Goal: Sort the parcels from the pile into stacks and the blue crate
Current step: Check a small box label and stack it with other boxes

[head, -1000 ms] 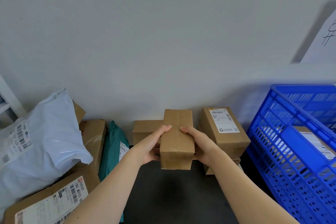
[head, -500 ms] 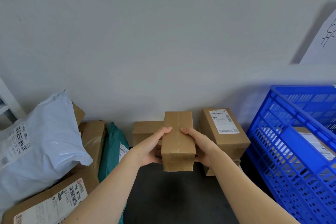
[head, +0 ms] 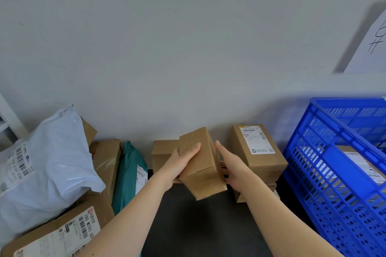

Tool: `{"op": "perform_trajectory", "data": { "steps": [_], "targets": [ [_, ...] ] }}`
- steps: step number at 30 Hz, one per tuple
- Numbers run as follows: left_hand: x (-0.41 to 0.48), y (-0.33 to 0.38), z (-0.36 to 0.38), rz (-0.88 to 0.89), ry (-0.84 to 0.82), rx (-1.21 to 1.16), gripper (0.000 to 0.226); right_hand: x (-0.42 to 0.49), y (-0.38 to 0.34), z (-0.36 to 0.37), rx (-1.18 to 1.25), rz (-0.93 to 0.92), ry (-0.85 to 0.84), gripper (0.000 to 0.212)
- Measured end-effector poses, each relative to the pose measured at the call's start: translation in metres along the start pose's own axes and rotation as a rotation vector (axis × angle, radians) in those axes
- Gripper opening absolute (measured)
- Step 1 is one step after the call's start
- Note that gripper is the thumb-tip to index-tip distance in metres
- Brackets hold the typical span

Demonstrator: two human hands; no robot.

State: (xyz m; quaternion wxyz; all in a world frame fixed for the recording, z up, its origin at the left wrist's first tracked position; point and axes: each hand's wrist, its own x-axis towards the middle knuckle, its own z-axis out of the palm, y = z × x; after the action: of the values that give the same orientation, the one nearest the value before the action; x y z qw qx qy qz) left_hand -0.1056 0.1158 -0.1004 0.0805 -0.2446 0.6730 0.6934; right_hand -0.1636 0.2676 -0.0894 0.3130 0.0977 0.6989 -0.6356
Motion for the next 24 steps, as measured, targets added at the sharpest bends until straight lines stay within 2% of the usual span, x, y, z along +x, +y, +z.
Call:
{"op": "perform_trajectory", "data": {
  "steps": [3, 6, 11, 13, 19, 21, 24],
  "targets": [
    [0.000, 0.003, 0.002, -0.004, 0.069, 0.099, 0.113, 0.000, 0.000, 0.000, -0.013, -0.009, 0.012, 0.050],
    [0.002, 0.003, 0.003, -0.027, 0.110, 0.180, 0.117, 0.001, 0.000, 0.001, -0.043, -0.027, 0.038, 0.051],
    [0.006, 0.000, 0.000, -0.077, 0.096, 0.145, 0.121, 0.006, 0.002, 0.000, -0.029, -0.070, 0.044, 0.055],
    [0.007, -0.002, -0.002, -0.077, 0.089, 0.074, 0.108, 0.007, 0.003, -0.003, 0.002, -0.082, 0.051, 0.051],
    [-0.001, -0.001, -0.003, -0.113, -0.033, -0.168, 0.040, 0.010, 0.008, -0.012, 0.118, -0.002, 0.056, 0.039],
    [-0.002, 0.000, -0.004, -0.126, -0.034, -0.222, 0.035, 0.008, 0.010, -0.013, 0.151, 0.059, 0.026, 0.038],
    [-0.001, 0.000, -0.004, -0.137, -0.027, -0.302, 0.039, 0.011, 0.013, -0.013, 0.157, 0.127, -0.034, 0.046]
  ]
}}
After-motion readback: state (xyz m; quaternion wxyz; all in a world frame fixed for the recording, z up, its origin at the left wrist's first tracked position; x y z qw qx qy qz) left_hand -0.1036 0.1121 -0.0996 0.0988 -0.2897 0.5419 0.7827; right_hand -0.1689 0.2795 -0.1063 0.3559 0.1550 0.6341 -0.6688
